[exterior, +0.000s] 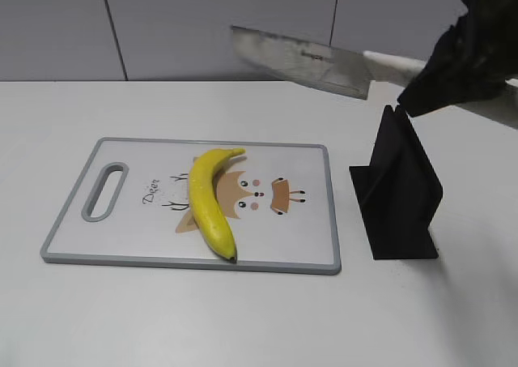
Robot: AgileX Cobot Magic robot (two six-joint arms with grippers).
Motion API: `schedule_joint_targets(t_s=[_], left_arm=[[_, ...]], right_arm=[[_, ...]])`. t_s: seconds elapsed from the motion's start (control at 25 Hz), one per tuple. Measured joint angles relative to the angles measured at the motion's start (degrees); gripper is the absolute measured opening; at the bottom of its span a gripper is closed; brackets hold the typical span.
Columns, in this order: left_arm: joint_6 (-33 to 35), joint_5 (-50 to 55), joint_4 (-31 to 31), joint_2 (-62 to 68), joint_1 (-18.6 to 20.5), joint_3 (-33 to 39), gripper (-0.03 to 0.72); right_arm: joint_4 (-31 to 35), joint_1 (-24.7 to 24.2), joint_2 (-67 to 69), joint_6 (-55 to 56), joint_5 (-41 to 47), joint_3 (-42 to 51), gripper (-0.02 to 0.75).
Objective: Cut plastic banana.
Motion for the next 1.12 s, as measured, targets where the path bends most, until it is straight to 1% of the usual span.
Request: schedule_joint_targets(t_s=[0.04,0.16,0.28,0.48,0.6,0.68,0.88,1.12], left_arm=[[2.22,-1.65,-1.73,2.50,-0.42,-0.02,0.572],[8.65,-3.21,-4.99,10.04,-2.72,-1.80,0.572],[14.74,-3.62,-5.75,17.45,-5.93,-5.64,0.572],[28.53,-2.61,-6.25,30.23,-11.22,-13.59,0.572],[34.13,-0.80,-6.54,38.20,-13.93,-18.68,0.572],[37.41,-0.13,-6.73,43.26,-15.20,-22.36,0.572],[45.66,1.36,-9.92,55.61,-17.22,-31.25,0.531],[55.26,1.45,-17.00,66.93,-17.55,-38.22,0.512]], right_arm=[[1.08,0.00,0.07,-3.72,-0.25,-0.21,0.178],[2.45,0.00,1.27,-8.62,-0.59,-0.66,0.178],[2.71,0.00,4.00,-13.61,-0.79,-1.12,0.178],[5.14,0.00,8.58,-26.45,-1.58,-1.72,0.178],[6.89,0.00,11.41,-32.57,-1.65,-2.78,0.178],[8.08,0.00,13.38,-34.64,-1.65,-3.94,0.178],[9.94,0.00,19.20,-37.96,1.22,-9.81,0.178],[15.16,0.04,24.68,-41.68,3.01,-16.46,0.178]])
